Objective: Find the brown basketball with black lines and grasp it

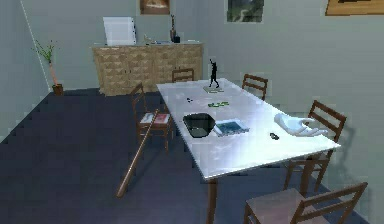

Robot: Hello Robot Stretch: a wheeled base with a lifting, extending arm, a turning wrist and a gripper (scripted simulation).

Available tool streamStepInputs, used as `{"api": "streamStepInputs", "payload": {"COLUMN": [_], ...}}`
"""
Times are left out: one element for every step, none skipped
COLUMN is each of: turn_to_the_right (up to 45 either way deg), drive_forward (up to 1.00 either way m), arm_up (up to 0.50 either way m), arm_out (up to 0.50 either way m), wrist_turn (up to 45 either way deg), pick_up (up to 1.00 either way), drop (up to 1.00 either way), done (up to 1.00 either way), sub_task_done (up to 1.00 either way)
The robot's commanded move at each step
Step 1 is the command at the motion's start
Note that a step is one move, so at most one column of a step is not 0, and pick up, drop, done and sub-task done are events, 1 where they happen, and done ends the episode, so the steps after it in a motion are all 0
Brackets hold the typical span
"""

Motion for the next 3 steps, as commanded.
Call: {"api": "streamStepInputs", "payload": {"turn_to_the_right": [0.0, 0.0, 0.0], "drive_forward": [0.0, 0.0, 0.0], "arm_up": [0.22, 0.0, 0.0], "arm_out": [0.0, 0.4, 0.0], "wrist_turn": [0.0, 0.0, 45.0], "pick_up": [0.0, 0.0, 0.0], "drop": [0.0, 0.0, 0.0], "done": [0.0, 0.0, 0.0], "sub_task_done": [0.0, 0.0, 0.0]}}
